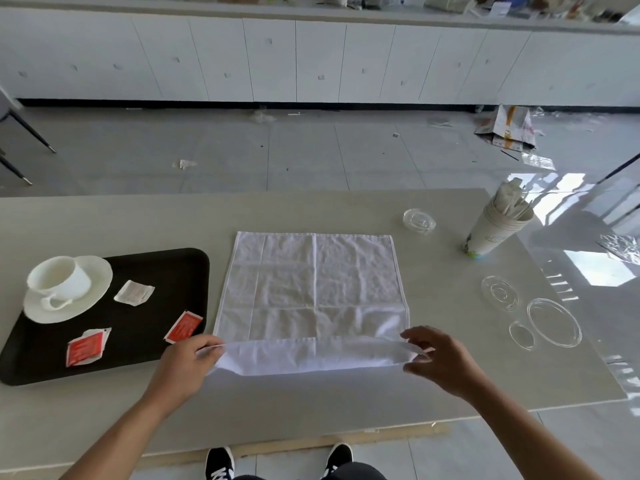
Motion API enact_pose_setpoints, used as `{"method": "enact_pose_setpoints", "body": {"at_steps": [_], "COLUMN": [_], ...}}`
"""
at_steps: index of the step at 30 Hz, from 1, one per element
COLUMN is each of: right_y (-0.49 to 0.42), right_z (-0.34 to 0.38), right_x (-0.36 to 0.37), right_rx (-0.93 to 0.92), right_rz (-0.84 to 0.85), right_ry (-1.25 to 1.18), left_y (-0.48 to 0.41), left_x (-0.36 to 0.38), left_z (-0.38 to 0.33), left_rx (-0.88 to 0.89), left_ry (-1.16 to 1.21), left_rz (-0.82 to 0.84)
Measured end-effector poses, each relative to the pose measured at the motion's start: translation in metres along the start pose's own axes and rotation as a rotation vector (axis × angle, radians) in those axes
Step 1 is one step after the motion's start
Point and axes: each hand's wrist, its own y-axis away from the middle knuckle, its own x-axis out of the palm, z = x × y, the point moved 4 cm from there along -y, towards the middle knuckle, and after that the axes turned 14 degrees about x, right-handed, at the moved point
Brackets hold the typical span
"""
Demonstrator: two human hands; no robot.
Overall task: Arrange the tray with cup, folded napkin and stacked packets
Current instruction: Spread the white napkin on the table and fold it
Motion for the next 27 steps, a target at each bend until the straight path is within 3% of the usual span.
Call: {"method": "enact_pose_setpoints", "body": {"at_steps": [12,27], "right_y": [-0.035,-0.158], "right_z": [0.013,0.071], "right_x": [-0.015,-0.046], "right_rx": [0.07,0.078], "right_rz": [-0.182,-0.231], "right_ry": [-0.024,-0.04], "left_y": [-0.03,-0.17], "left_x": [-0.01,-0.027], "left_z": [-0.006,-0.004], "left_rx": [-0.026,-0.113], "left_ry": [0.08,0.124], "left_rz": [-0.161,-0.246]}}
